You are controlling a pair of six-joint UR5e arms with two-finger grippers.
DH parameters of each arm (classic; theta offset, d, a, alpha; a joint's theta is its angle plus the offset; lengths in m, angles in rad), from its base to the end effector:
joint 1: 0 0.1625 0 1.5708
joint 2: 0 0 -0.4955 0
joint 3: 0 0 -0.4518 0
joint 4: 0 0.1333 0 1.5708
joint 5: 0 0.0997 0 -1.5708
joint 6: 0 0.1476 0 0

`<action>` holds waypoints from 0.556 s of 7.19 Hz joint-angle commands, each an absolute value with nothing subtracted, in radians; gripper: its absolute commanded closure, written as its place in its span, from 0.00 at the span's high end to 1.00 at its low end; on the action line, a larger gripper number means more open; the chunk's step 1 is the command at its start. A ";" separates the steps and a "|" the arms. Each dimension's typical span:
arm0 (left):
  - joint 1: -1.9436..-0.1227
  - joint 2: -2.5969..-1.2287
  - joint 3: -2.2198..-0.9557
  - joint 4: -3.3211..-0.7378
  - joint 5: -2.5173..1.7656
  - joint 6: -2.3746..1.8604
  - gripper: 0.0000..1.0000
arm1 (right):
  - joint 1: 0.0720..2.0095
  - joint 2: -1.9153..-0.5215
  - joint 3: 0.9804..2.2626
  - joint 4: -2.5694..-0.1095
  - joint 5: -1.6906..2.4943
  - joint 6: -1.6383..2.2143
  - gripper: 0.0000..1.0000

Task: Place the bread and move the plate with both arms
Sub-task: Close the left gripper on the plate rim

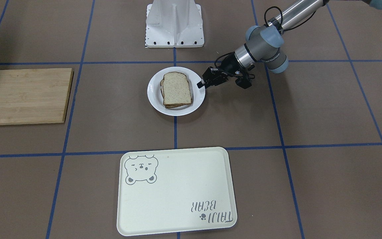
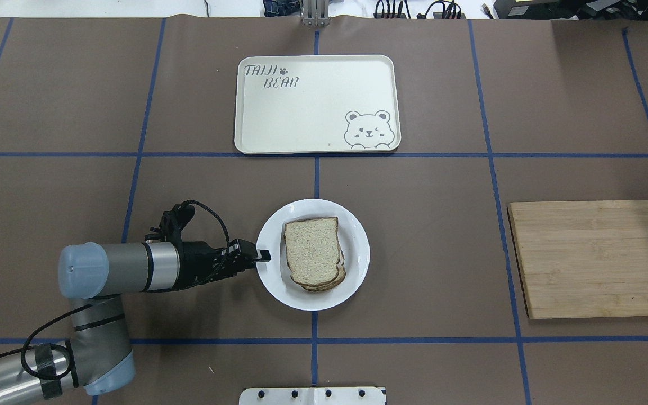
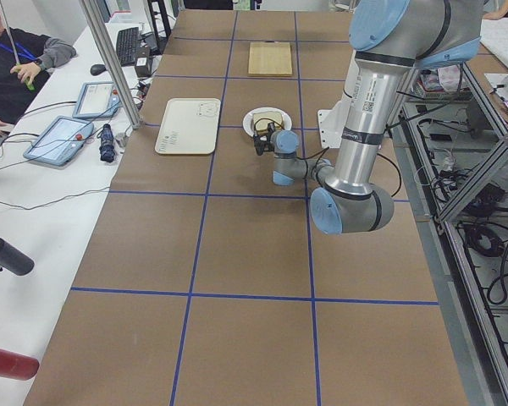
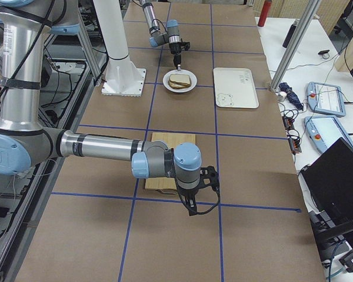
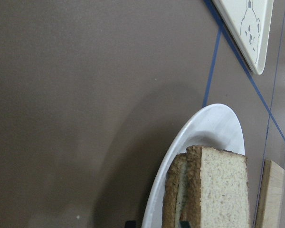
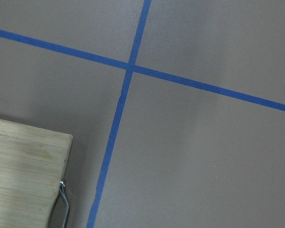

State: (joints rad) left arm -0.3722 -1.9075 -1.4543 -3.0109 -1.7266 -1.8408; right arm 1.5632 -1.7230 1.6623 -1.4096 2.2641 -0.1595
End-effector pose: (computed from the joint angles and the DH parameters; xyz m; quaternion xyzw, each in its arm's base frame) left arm 0.6500 -0.3723 0.4192 -0.0149 0.7375 -0.1578 0.6565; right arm 0.0353 -0.4867 0.7826 0.0728 -0.3348 -0.0954 0.9346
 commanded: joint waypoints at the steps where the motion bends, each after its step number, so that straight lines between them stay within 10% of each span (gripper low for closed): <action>1: -0.370 -1.910 -1.453 -3.007 -1.724 -1.841 0.39 | 1.563 -1.723 1.661 -1.410 2.264 -0.160 1.00; 4: -0.327 -1.925 -1.454 -3.001 -1.661 -1.841 0.33 | 1.563 -1.720 1.660 -1.410 2.263 -0.160 1.00</action>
